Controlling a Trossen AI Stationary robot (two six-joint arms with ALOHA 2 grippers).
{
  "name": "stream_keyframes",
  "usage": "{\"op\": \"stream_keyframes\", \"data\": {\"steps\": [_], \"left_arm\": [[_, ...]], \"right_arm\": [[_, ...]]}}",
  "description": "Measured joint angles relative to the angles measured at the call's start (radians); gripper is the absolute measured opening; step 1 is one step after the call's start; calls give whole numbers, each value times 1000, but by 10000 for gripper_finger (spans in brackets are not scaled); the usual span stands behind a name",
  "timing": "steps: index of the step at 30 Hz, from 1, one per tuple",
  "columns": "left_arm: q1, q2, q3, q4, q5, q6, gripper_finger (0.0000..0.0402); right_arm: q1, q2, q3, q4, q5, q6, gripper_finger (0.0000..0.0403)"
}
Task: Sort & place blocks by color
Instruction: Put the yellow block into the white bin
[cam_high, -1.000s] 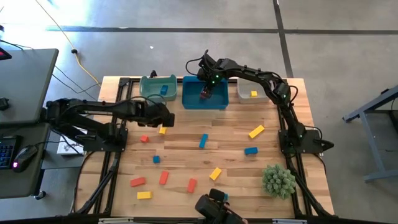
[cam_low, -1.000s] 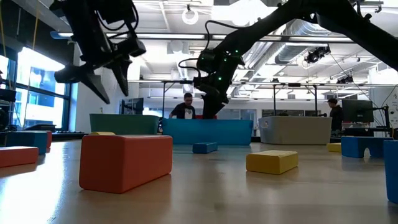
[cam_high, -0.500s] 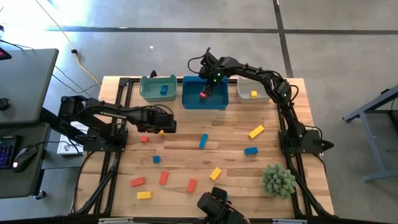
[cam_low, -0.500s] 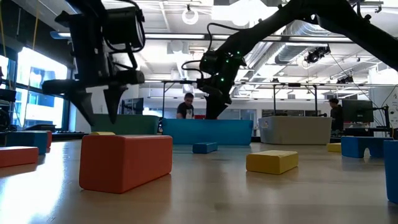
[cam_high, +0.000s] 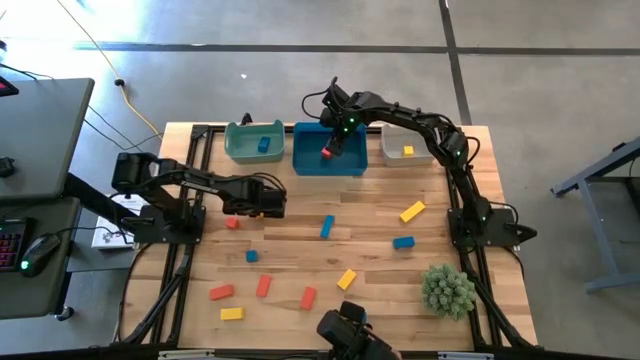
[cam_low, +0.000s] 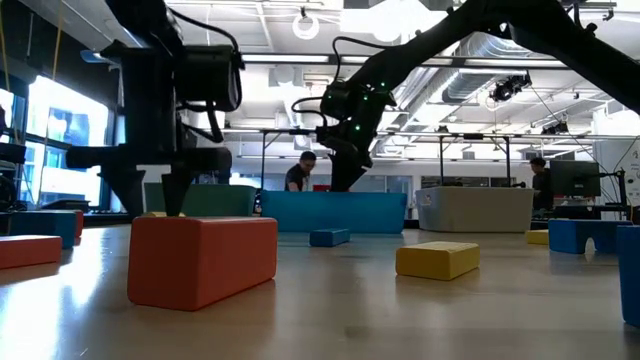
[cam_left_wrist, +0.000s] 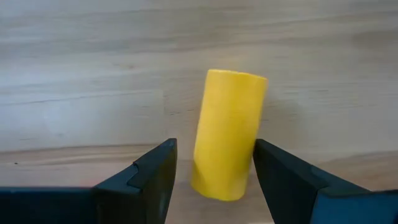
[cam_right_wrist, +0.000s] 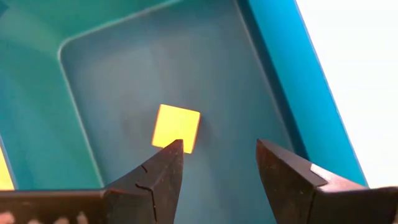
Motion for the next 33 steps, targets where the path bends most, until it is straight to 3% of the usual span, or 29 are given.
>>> {"op": "stream_keyframes", "data": {"steps": [6, 13, 18, 26, 33], "left_arm": [[2, 33, 0, 1, 20, 65, 188], [3, 49, 4, 4, 19, 198, 108], [8, 30, 1, 12, 21, 316, 105], [80, -76, -2, 30, 91, 544, 105], [181, -212, -1, 115, 172, 786, 105]], "right_arm": [[1, 0, 0, -5, 0, 4, 190], [3, 0, 0, -8, -6, 31, 190], [3, -2, 0, -13, -41, 52, 190], [3, -45, 0, -14, -269, 47, 190], [4, -85, 1, -14, -592, 45, 190]]}}
